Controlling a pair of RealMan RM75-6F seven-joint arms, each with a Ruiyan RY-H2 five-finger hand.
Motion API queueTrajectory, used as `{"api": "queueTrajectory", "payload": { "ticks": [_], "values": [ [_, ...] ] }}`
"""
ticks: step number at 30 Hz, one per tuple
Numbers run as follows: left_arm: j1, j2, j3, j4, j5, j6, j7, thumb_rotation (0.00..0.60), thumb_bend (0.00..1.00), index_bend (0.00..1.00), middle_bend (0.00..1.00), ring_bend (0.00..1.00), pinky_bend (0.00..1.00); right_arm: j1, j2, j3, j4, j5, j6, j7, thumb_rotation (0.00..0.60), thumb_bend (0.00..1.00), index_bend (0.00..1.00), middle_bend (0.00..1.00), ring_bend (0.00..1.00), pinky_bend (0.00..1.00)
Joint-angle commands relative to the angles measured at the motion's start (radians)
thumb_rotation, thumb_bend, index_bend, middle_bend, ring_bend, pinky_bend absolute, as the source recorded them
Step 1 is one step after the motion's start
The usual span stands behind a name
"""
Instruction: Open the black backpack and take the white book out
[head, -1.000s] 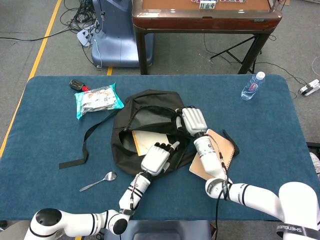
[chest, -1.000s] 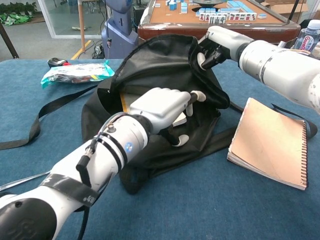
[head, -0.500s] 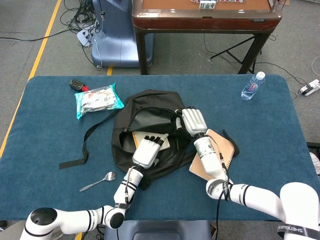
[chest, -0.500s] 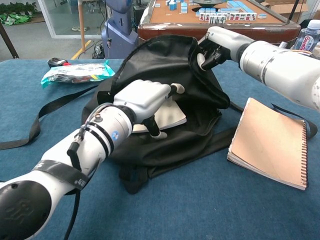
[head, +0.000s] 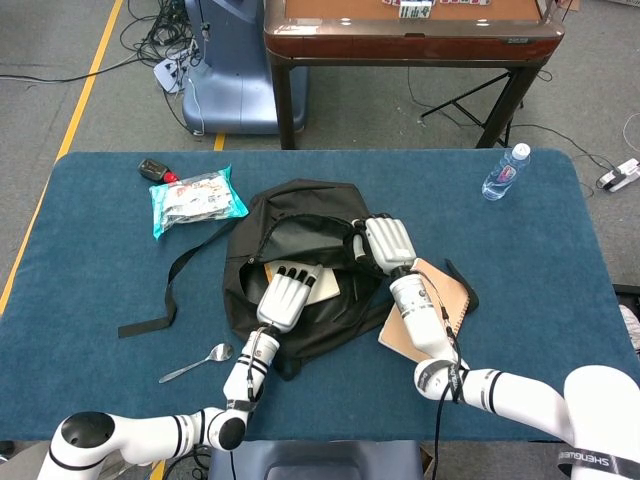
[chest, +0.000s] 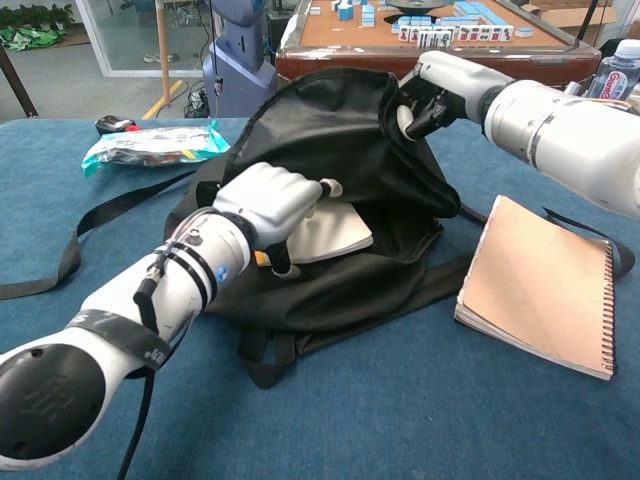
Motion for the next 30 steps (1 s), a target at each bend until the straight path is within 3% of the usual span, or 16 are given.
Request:
{"api": "queueTrajectory", "payload": {
  "ticks": [1, 8, 18, 24, 30],
  "values": [
    [-0.005, 0.009, -0.008, -0.037, -0.06, -0.004, 0.062, 0.6, 0.18, 0.13, 0.28, 0.3, 0.3, -0.001, -0.001, 0.0, 0.0, 0.0, -0.001, 0.002, 0.6, 0.52, 0.6, 0.46, 0.34, 0.25],
    [-0.025, 0.001, -0.011, -0.005, -0.084, 0.0, 0.081, 0.6, 0.18, 0.13, 0.28, 0.3, 0.3, -0.006, 0.001, -0.004, -0.001, -0.002, -0.001, 0.006, 0.6, 0.52, 0.6, 0.46, 0.34, 0.25],
    [-0.034, -0.019, -0.008, 0.141, -0.037, -0.002, -0.01, 0.6, 0.18, 0.27, 0.28, 0.3, 0.3, -0.009, 0.001, -0.005, 0.004, -0.006, -0.005, 0.011, 0.6, 0.52, 0.6, 0.46, 0.34, 0.25],
    [-0.025, -0.018, 0.004, 0.212, 0.042, 0.012, -0.131, 0.6, 0.19, 0.37, 0.39, 0.37, 0.3, -0.004, -0.007, -0.003, 0.016, -0.005, -0.013, 0.015, 0.6, 0.52, 0.6, 0.46, 0.34, 0.25],
    [-0.018, -0.02, 0.027, 0.288, 0.151, 0.035, -0.283, 0.6, 0.31, 0.44, 0.48, 0.46, 0.31, 0.001, -0.012, 0.0, 0.019, -0.005, -0.013, 0.013, 0.6, 0.52, 0.6, 0.46, 0.35, 0.25]
  ]
}}
